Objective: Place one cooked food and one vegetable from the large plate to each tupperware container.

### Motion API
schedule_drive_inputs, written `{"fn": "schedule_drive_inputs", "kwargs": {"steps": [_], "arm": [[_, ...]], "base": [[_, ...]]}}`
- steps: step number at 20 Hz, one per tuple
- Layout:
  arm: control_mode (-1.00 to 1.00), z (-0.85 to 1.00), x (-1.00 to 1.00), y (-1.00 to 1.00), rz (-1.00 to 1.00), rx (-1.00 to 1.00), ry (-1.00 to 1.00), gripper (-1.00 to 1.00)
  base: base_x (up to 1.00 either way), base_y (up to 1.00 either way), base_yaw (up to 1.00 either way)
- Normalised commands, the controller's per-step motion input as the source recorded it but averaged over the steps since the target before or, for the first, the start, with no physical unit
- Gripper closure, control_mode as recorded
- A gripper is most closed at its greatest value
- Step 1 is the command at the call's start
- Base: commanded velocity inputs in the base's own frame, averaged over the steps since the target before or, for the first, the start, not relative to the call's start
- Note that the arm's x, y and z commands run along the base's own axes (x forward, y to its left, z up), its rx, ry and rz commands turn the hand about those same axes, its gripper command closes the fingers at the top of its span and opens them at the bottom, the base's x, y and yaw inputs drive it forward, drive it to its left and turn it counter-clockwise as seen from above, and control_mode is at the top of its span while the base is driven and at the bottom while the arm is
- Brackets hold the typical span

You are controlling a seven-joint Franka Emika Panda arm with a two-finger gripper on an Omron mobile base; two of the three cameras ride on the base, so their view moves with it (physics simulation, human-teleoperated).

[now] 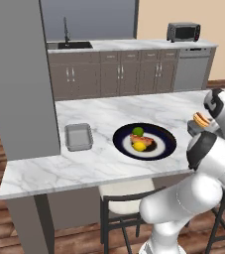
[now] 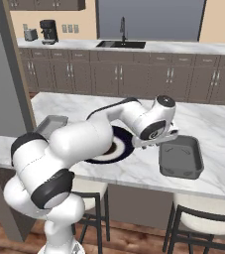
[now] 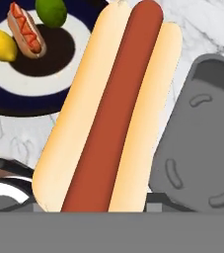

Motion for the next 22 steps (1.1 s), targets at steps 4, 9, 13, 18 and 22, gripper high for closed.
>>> {"fn": "schedule_drive_inputs", "kwargs": {"steps": [4,9,13,18,22], "arm": [[-1.00,-0.06,0.00,-0.54,-0.08,0.00,0.03,1.00],[-1.00,-0.22,0.00,-0.40,-0.05,0.00,0.02,1.00],[-1.00,-0.35,0.00,-0.17,0.00,0.00,0.05,1.00],[-1.00,-0.35,0.03,-0.16,0.00,0.00,0.06,1.00],[-1.00,-0.28,0.18,-0.23,0.01,0.00,0.06,1.00]], "base": [[0.00,0.00,0.00],[0.00,0.00,0.00],[0.00,0.00,0.00],[0.00,0.00,0.00],[0.00,0.00,0.00]]}}
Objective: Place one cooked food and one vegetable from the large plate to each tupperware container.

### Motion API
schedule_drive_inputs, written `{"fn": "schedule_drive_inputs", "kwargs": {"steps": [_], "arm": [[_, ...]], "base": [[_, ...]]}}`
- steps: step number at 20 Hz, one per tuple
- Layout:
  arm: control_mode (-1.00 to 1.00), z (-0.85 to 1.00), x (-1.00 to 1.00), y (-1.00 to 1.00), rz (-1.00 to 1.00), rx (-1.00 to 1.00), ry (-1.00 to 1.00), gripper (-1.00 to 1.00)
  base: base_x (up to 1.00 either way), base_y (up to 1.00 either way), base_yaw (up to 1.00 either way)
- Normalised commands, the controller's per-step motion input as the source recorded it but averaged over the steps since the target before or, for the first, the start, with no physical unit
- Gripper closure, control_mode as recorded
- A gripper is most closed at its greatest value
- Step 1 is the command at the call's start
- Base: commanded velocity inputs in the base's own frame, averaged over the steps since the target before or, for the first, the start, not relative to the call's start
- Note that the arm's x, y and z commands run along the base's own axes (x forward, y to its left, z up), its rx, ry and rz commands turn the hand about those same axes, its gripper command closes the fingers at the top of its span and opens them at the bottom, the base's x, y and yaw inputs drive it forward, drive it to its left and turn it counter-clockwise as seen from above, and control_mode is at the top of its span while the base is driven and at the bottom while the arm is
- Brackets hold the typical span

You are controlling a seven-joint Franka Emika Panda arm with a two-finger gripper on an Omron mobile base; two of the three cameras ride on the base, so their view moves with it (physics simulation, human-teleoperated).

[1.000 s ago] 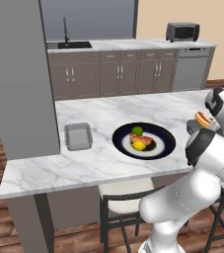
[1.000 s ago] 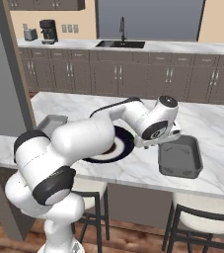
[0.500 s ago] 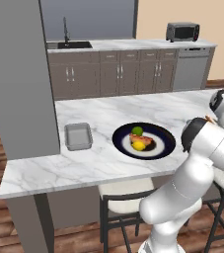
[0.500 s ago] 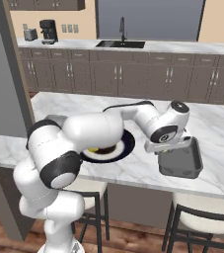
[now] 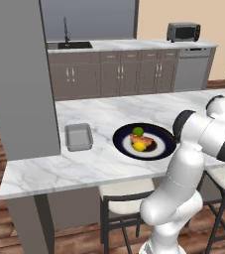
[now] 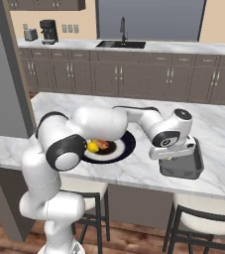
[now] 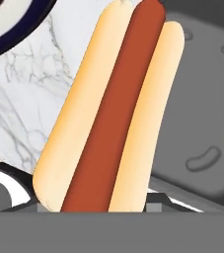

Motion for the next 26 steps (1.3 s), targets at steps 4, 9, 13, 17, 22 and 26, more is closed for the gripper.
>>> {"fn": "schedule_drive_inputs", "kwargs": {"steps": [4,9,13,17,22,26], "arm": [[-1.00,-0.20,0.18,-0.28,0.04,0.00,0.05,1.00],[-1.00,-0.17,0.17,-0.21,0.04,0.00,0.01,1.00],[-1.00,-0.09,0.20,-0.15,0.04,0.01,0.00,1.00],[-1.00,-0.05,0.15,0.00,0.04,0.01,0.00,1.00],[-1.00,-0.20,0.22,0.00,0.00,0.00,0.00,1.00],[-1.00,-0.42,0.18,0.02,0.00,0.00,0.00,1.00]], "base": [[0.00,0.00,0.00],[0.00,0.00,0.00],[0.00,0.00,0.00],[0.00,0.00,0.00],[0.00,0.00,0.00],[0.00,0.00,0.00]]}}
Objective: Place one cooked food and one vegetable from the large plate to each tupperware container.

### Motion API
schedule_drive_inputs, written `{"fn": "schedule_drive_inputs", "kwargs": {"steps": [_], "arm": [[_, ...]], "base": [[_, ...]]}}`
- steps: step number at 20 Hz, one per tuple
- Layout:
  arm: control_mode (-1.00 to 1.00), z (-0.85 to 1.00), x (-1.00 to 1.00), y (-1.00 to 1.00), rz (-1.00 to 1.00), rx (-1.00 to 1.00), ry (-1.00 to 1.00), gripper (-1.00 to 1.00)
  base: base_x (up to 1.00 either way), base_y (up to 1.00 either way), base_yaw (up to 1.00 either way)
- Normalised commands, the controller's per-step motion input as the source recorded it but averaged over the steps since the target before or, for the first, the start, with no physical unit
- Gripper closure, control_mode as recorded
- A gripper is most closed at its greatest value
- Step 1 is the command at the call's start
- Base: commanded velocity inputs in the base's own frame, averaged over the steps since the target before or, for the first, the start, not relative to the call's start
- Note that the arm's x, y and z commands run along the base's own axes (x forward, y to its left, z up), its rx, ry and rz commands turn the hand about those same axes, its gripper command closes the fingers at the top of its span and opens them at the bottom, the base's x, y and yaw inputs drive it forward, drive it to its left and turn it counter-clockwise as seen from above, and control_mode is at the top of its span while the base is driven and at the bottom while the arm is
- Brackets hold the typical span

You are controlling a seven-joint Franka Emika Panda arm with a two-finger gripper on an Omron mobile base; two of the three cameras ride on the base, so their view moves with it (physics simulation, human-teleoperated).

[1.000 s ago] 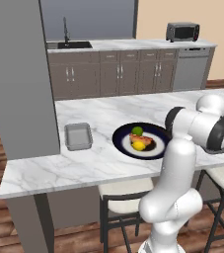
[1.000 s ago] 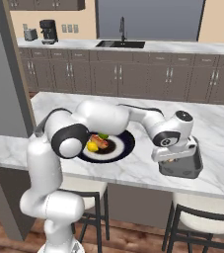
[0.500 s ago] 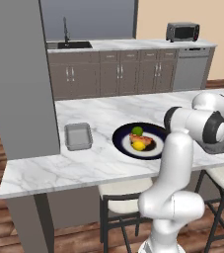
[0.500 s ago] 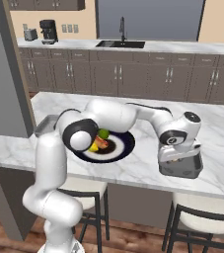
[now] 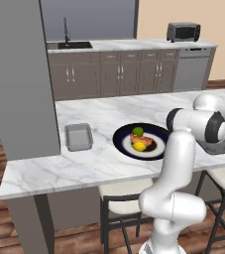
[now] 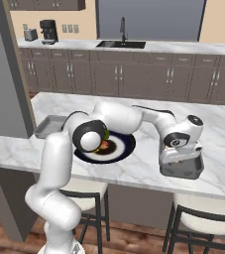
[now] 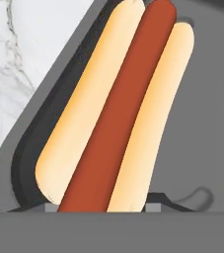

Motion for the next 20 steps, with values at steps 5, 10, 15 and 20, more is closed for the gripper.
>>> {"fn": "schedule_drive_inputs", "kwargs": {"steps": [5,10,15,20], "arm": [[-1.00,-0.51,0.03,0.14,0.00,0.00,0.00,1.00],[-1.00,-0.24,0.21,0.00,0.00,0.00,0.00,1.00],[-1.00,-0.10,0.30,0.01,0.00,0.00,0.02,-1.00],[-1.00,0.00,0.08,0.00,0.00,0.00,0.00,-1.00]], "base": [[0.00,0.00,0.00],[0.00,0.00,0.00],[0.00,0.00,0.00],[0.00,0.00,0.00]]}}
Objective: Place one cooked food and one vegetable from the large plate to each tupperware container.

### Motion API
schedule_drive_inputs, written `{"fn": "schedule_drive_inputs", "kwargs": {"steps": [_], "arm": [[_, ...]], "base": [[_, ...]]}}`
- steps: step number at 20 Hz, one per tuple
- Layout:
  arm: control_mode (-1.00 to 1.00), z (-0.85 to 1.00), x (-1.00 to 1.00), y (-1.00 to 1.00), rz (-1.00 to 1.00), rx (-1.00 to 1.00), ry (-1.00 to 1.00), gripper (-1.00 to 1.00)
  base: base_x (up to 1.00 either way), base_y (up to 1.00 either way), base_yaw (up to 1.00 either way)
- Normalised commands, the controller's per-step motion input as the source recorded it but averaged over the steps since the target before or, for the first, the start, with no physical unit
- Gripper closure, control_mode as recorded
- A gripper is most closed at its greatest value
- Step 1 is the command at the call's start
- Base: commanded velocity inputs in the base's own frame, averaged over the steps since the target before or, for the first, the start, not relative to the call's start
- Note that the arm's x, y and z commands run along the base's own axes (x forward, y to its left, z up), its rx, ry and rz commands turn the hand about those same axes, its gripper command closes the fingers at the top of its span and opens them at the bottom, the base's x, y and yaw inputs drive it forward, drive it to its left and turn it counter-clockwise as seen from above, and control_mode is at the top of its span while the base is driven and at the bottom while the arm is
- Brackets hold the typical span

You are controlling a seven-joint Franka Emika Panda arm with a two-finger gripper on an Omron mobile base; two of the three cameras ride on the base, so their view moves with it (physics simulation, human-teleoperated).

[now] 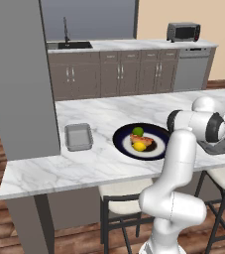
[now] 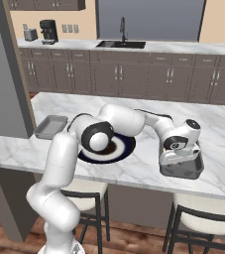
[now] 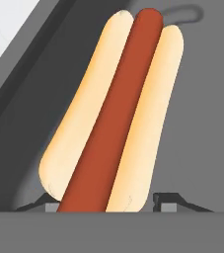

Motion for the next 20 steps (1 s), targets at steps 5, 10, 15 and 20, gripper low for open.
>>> {"fn": "schedule_drive_inputs", "kwargs": {"steps": [5,10,15,20], "arm": [[-1.00,0.00,0.00,0.00,0.00,0.00,0.00,-1.00],[-1.00,0.05,-0.01,0.00,0.00,0.00,0.00,-1.00],[-1.00,0.56,-0.07,0.47,0.00,0.04,0.00,-1.00],[-1.00,0.80,-0.36,0.37,0.00,0.10,0.00,-1.00]], "base": [[0.00,0.00,0.00],[0.00,0.00,0.00],[0.00,0.00,0.00],[0.00,0.00,0.00]]}}
